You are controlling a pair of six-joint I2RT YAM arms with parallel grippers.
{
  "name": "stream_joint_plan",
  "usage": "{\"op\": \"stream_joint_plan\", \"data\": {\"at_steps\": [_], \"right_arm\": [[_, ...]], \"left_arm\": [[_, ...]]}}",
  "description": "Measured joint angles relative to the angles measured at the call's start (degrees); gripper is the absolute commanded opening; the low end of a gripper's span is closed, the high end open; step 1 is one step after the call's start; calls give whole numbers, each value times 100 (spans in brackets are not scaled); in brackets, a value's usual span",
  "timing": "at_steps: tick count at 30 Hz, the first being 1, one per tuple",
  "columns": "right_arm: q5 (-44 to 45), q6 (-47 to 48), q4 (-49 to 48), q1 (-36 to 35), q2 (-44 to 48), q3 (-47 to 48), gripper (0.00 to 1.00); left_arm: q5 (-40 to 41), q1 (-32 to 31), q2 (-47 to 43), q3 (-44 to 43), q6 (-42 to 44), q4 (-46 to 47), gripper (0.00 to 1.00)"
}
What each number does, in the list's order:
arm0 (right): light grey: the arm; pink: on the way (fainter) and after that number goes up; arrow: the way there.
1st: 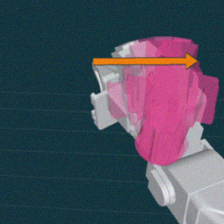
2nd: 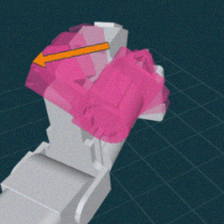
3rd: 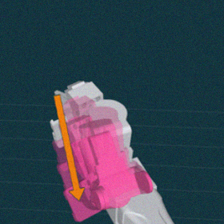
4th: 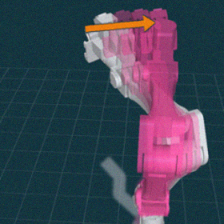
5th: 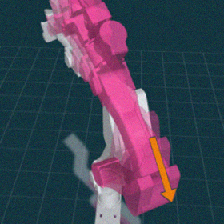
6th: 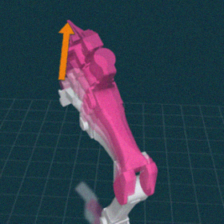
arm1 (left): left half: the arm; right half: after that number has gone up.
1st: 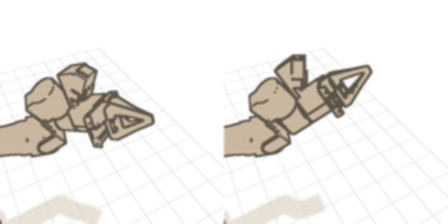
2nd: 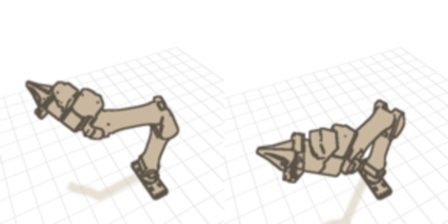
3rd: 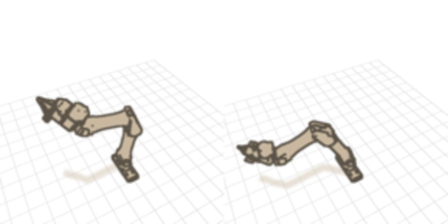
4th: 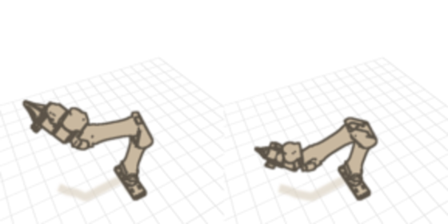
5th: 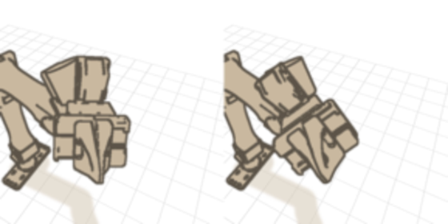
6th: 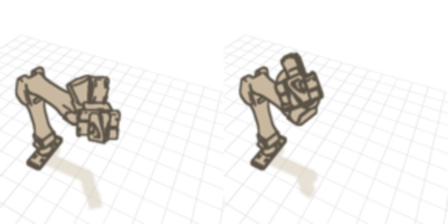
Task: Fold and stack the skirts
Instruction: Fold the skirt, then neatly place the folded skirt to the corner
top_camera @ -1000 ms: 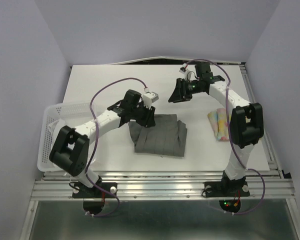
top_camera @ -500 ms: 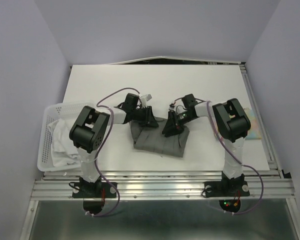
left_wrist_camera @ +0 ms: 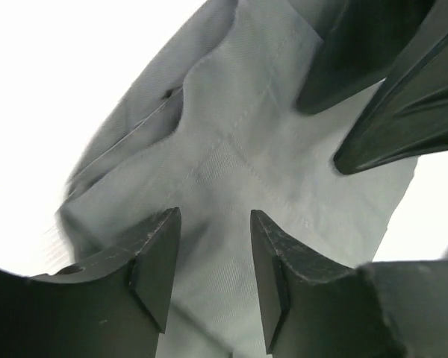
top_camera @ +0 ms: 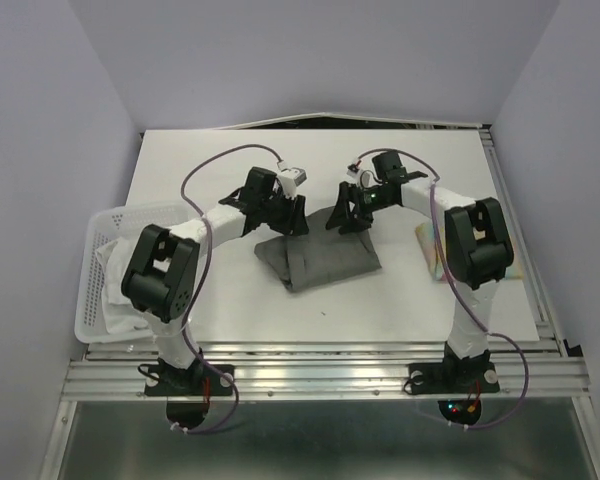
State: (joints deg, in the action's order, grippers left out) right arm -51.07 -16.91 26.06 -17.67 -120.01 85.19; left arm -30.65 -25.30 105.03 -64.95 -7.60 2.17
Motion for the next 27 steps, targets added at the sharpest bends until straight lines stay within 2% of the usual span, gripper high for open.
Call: {"op": "stream_joint_plan", "data": {"at_steps": [3,4,5,8,11,13,14,15,16,20,27], "right_arm": [[424,15,184,11,817,-391,82],[638,20,240,13,1071,-483,88],[787,15,291,13,1246,-533,89],[1419,17,442,42,1910,-706,98],[1998,-9,542,129,2192,-1036,100],[2343,-37,595,203,2218,-1296,100],[2529,-59,664,245,2184,-1486,100],[2634,-63,723,271,2151,-1580,100],[2706,-66,769,299,2098,-1648,100],[2887,-66,820,339,1722,-1703,100],[2739,-153,796,393,1572,-1775,100]], "left_arm": [[645,-291,-688,0,721,-358,57],[979,-470,-944,15,1062,-431,61],[1165,-599,-1088,50,1233,-442,63],[2044,-1497,-1779,396,2131,-496,65],[2500,-2212,-1950,658,2677,-557,66],[2717,-2441,-1930,826,2970,-643,66],[2844,-2500,-1899,944,3147,-741,86],[2905,-2522,-1878,992,3252,-793,87],[2933,-2531,-1860,1043,3355,-820,99],[2962,-2586,-1840,1217,3661,-846,99],[3187,-3106,-1335,1292,4166,-671,99]]}}
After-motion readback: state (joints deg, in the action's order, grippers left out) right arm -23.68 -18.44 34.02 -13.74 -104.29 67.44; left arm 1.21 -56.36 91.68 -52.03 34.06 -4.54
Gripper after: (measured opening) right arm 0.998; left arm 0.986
